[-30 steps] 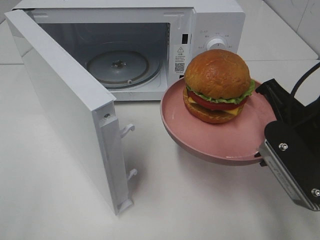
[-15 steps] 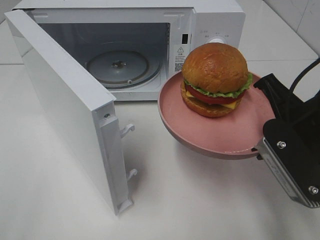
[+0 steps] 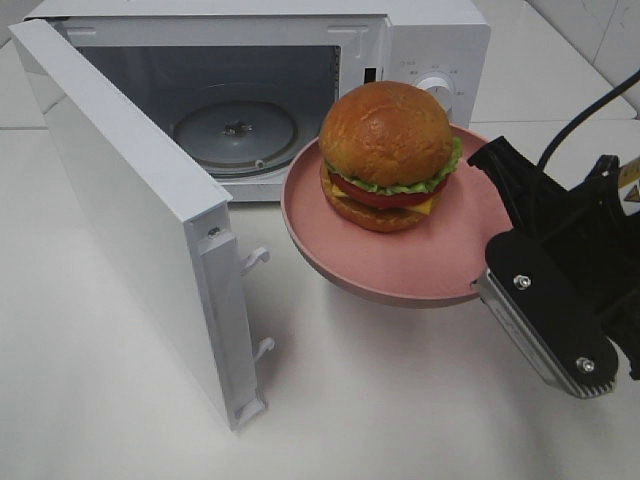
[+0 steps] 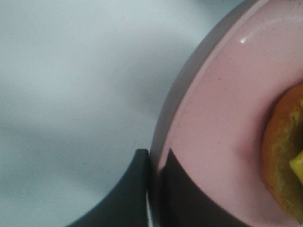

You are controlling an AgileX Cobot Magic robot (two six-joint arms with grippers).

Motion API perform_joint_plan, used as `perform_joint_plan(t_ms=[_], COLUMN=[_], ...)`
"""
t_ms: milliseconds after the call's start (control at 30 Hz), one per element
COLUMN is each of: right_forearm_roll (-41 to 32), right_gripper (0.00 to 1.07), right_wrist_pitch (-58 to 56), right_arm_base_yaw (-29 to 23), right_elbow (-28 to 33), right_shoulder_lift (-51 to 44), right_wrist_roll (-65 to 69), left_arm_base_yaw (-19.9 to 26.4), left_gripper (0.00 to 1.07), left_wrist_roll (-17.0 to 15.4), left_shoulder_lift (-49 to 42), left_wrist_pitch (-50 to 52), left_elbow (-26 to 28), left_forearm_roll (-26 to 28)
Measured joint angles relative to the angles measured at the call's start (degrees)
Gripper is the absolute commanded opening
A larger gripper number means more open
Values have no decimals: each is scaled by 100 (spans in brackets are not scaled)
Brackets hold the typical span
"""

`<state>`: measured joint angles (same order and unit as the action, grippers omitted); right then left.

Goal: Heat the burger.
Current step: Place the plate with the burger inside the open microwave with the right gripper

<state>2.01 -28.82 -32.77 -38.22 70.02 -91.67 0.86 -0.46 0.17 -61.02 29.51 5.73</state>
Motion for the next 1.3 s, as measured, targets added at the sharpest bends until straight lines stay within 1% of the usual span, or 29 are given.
perform_joint_plan(t_ms=[233,633,1000,1100,1167,1300], right_forearm_roll=[-315,-372,-510,-665,-900,-1049], right_gripper=[0,0,0,0,0,0], right_wrist_pitch=[52,178,235,269,304,298], right_arm_base_yaw=[-6,-6,-6,-6,-6,-6], right_elbow=[-286,-728,-934,-1014,-1123,-1203], right_shoulder_lift=[430,1014,1392,1461,1541,1650], right_wrist_roll=[-172,-304,-453,-561,-756,-928], left_arm_base_yaw=[0,0,0,0,0,0], left_gripper=[100,100,100,100,100,100], left_wrist_roll=[0,0,0,0,0,0], left_shoulder_lift=[0,0,0,0,0,0], left_wrist_pitch=[0,0,0,0,0,0], left_elbow=[0,0,0,0,0,0], left_forearm_roll=[0,0,0,0,0,0])
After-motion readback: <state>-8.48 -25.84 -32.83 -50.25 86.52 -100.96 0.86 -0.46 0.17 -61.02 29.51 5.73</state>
